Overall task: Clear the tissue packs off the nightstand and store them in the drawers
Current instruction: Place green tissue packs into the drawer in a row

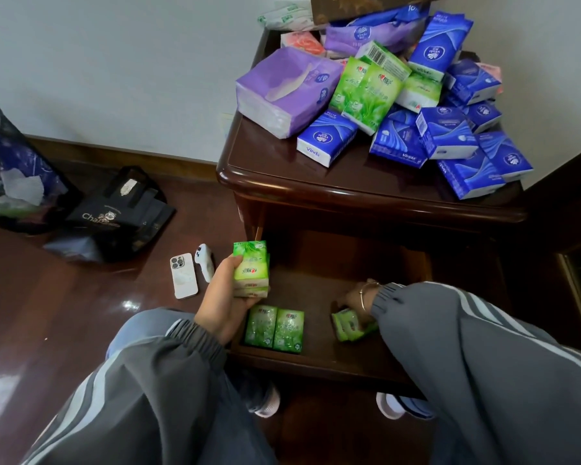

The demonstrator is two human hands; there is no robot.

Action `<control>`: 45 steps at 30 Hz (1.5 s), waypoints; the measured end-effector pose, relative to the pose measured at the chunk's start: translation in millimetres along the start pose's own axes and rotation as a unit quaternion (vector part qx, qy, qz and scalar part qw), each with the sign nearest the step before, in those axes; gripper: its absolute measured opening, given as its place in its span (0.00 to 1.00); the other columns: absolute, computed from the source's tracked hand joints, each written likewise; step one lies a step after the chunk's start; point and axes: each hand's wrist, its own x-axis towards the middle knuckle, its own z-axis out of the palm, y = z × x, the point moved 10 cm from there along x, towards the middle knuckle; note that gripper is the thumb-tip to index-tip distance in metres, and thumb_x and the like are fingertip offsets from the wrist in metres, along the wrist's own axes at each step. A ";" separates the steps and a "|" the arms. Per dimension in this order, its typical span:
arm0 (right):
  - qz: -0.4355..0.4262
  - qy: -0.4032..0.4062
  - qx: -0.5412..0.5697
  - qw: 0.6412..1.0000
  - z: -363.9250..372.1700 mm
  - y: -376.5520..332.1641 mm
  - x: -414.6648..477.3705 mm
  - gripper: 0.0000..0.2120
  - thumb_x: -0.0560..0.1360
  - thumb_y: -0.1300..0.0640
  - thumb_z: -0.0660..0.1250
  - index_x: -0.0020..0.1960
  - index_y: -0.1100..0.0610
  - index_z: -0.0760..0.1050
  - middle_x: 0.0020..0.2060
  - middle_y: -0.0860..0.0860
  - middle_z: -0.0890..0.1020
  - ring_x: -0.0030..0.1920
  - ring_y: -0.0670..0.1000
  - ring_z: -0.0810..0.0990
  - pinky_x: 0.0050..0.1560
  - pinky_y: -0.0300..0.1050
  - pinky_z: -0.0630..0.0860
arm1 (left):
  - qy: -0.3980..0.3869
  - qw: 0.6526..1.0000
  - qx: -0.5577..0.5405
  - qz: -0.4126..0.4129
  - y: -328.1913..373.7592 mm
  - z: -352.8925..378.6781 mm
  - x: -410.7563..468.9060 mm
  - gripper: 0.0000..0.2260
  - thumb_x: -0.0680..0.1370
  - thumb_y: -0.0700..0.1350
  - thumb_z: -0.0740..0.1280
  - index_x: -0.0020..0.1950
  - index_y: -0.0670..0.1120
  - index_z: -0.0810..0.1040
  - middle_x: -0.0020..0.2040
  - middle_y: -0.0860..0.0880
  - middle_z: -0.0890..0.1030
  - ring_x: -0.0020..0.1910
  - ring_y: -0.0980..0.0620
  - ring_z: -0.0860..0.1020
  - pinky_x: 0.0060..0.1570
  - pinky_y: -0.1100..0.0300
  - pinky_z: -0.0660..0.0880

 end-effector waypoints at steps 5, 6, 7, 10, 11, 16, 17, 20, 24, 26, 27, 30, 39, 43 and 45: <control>0.037 -0.037 0.115 0.992 20.5 7.9 -5.8 0.32 0.68 0.40 0.69 0.68 0.52 0.68 0.63 0.53 0.75 0.61 0.55 0.74 0.61 0.51 0.72 | 0.002 1.000 -0.011 0.000 1.9 -3.5 1.1 0.11 0.79 0.47 0.61 0.57 0.43 0.75 0.48 0.41 0.80 0.44 0.46 0.80 0.48 0.50 0.77; 0.047 -0.041 0.215 0.975 25.9 11.8 -11.3 0.34 0.69 0.41 0.70 0.70 0.53 0.66 0.65 0.52 0.73 0.62 0.54 0.73 0.61 0.49 0.71 | 0.000 1.000 -0.012 -0.001 2.2 -3.2 1.9 0.12 0.79 0.47 0.61 0.58 0.43 0.75 0.49 0.41 0.80 0.45 0.46 0.80 0.48 0.50 0.77; 0.052 -0.035 0.334 0.940 30.5 14.6 -16.7 0.35 0.69 0.42 0.70 0.71 0.54 0.65 0.66 0.52 0.72 0.62 0.53 0.73 0.62 0.47 0.71 | -0.001 1.000 -0.014 0.000 2.4 -2.8 2.5 0.12 0.79 0.47 0.61 0.58 0.43 0.76 0.49 0.41 0.80 0.45 0.46 0.80 0.48 0.50 0.78; 0.042 0.004 0.598 0.801 36.4 4.0 -26.1 0.23 0.71 0.47 0.71 0.61 0.56 0.74 0.62 0.54 0.77 0.52 0.48 0.79 0.52 0.37 0.74 | -0.004 1.000 -0.020 -0.001 2.6 -3.1 4.6 0.11 0.79 0.47 0.62 0.57 0.43 0.76 0.49 0.42 0.81 0.45 0.46 0.80 0.46 0.51 0.79; 0.050 0.008 0.625 0.779 41.9 -4.3 -24.8 0.19 0.71 0.48 0.71 0.58 0.57 0.75 0.61 0.56 0.79 0.49 0.47 0.81 0.48 0.35 0.76 | -0.006 1.000 -0.019 -0.002 2.3 -2.4 5.1 0.12 0.79 0.47 0.61 0.58 0.43 0.76 0.49 0.41 0.81 0.45 0.46 0.80 0.47 0.50 0.79; 0.115 0.034 0.514 0.849 46.7 -42.5 -5.3 0.38 0.72 0.38 0.65 0.73 0.58 0.60 0.69 0.56 0.70 0.67 0.57 0.70 0.68 0.49 0.67 | 0.002 1.000 -0.002 -0.009 -1.2 -4.2 4.6 0.12 0.79 0.47 0.61 0.58 0.43 0.76 0.48 0.42 0.81 0.43 0.46 0.81 0.48 0.50 0.78; 0.142 0.057 0.490 0.858 41.8 -39.7 -6.0 0.39 0.71 0.37 0.65 0.73 0.58 0.57 0.70 0.56 0.68 0.67 0.57 0.69 0.67 0.47 0.67 | 0.004 1.000 -0.001 -0.011 -1.9 -5.7 4.1 0.11 0.79 0.47 0.61 0.56 0.43 0.76 0.48 0.42 0.82 0.43 0.46 0.81 0.47 0.50 0.78; 0.163 0.124 0.513 0.834 25.4 -33.2 -11.7 0.42 0.70 0.46 0.70 0.74 0.54 0.50 0.70 0.58 0.62 0.66 0.58 0.68 0.60 0.45 0.69 | 0.008 1.000 -0.003 -0.013 -2.6 -9.1 4.0 0.12 0.79 0.47 0.61 0.57 0.42 0.77 0.49 0.41 0.81 0.43 0.46 0.81 0.50 0.50 0.77; 0.077 0.151 0.475 0.863 10.1 -39.7 -9.8 0.30 0.74 0.53 0.67 0.73 0.54 0.60 0.68 0.57 0.67 0.63 0.56 0.73 0.57 0.43 0.72 | -0.006 1.000 0.005 -0.012 -3.1 -4.3 6.8 0.14 0.79 0.47 0.61 0.61 0.42 0.75 0.51 0.41 0.80 0.45 0.46 0.80 0.52 0.49 0.76; 0.073 0.166 0.491 0.852 15.5 -41.0 -11.7 0.26 0.75 0.51 0.67 0.70 0.55 0.66 0.66 0.57 0.70 0.62 0.56 0.74 0.58 0.43 0.72 | -0.011 1.000 0.011 -0.012 -4.3 -3.9 8.1 0.14 0.79 0.48 0.62 0.61 0.43 0.75 0.51 0.41 0.81 0.46 0.46 0.80 0.53 0.48 0.77; 0.068 0.168 0.497 0.849 19.0 -45.2 -12.1 0.26 0.75 0.50 0.66 0.70 0.56 0.66 0.66 0.57 0.70 0.63 0.56 0.73 0.60 0.43 0.71 | -0.011 1.000 0.011 -0.013 -4.9 -4.4 8.5 0.14 0.79 0.48 0.62 0.61 0.43 0.76 0.51 0.42 0.81 0.46 0.46 0.80 0.52 0.48 0.77; 0.040 0.152 0.475 0.866 17.8 -62.6 -11.8 0.26 0.78 0.47 0.60 0.72 0.57 0.62 0.70 0.58 0.67 0.68 0.56 0.68 0.66 0.43 0.65 | -0.013 1.000 0.016 -0.017 -6.4 -4.7 9.7 0.14 0.79 0.48 0.62 0.61 0.43 0.76 0.49 0.43 0.82 0.45 0.47 0.81 0.49 0.49 0.78; 0.041 0.163 0.607 0.777 -55.9 -36.7 -63.3 0.30 0.79 0.38 0.48 0.71 0.56 0.64 0.69 0.55 0.70 0.68 0.54 0.70 0.67 0.47 0.63 | -0.093 0.990 0.106 0.012 -1.7 22.1 -11.3 0.17 0.81 0.46 0.59 0.70 0.50 0.71 0.53 0.48 0.83 0.44 0.54 0.83 0.36 0.60 0.78; -0.064 0.123 0.770 0.623 -81.3 -58.8 -105.6 0.25 0.70 0.34 0.62 0.61 0.48 0.71 0.57 0.47 0.77 0.54 0.49 0.79 0.60 0.53 0.74 | -0.142 0.983 0.115 0.035 -2.3 50.5 -30.4 0.18 0.82 0.45 0.57 0.71 0.44 0.70 0.62 0.41 0.79 0.56 0.46 0.79 0.54 0.52 0.76; -0.078 0.105 0.770 0.624 -80.3 -70.6 -119.5 0.25 0.68 0.35 0.67 0.59 0.48 0.71 0.56 0.47 0.79 0.52 0.50 0.81 0.54 0.51 0.77 | -0.151 0.983 0.097 0.046 -3.3 62.5 -39.0 0.19 0.81 0.45 0.58 0.70 0.40 0.69 0.61 0.38 0.78 0.57 0.44 0.77 0.56 0.51 0.74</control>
